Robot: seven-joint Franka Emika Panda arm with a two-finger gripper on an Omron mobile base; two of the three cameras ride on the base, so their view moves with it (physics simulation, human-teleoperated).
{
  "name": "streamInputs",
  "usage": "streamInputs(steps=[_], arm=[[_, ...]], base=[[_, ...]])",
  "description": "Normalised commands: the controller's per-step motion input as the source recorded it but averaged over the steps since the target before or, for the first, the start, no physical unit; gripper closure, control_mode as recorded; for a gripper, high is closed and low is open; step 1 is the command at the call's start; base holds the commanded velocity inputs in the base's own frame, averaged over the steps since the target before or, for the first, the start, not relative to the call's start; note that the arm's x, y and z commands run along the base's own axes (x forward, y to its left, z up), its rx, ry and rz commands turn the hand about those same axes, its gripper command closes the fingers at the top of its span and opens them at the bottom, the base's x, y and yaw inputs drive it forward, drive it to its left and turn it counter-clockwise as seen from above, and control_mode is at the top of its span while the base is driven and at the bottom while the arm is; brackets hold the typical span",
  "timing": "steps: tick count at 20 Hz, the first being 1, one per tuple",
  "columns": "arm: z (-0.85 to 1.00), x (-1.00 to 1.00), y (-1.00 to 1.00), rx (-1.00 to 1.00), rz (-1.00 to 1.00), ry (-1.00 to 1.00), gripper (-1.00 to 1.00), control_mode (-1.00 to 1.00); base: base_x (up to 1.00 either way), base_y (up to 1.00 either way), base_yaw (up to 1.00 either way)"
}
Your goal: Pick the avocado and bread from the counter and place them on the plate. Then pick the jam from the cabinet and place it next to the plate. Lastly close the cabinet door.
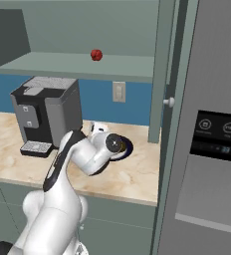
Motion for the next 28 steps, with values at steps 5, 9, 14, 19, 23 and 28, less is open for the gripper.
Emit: streamInputs(steps=[5, 9, 14, 19, 23, 28], arm=[[-0.17, 0.01, 0.16, 0.18, -0.05, 0.15, 1.0, -1.0], [-0.18, 0.12, 0.25, 0.2, -0.12, 0.18, 1.0, -1.0], [-0.26, 0.05, 0.03, 0.17, -0.11, 0.16, 1.0, -1.0], [-0.31, 0.04, -0.08, 0.18, -0.05, 0.11, 1.0, -1.0], [-0.05, 0.12, -0.08, 0.02, 0.0, 0.0, 1.0, -1.0], [-0.16, 0.0, -0.1, 0.0, 0.0, 0.0, 1.0, -1.0]], base=[[0.0, 0.0, 0.0], [0.0, 0.0, 0.0], [0.0, 0.0, 0.0], [0.0, 0.0, 0.0], [0.0, 0.0, 0.0], [0.0, 0.0, 0.0]])
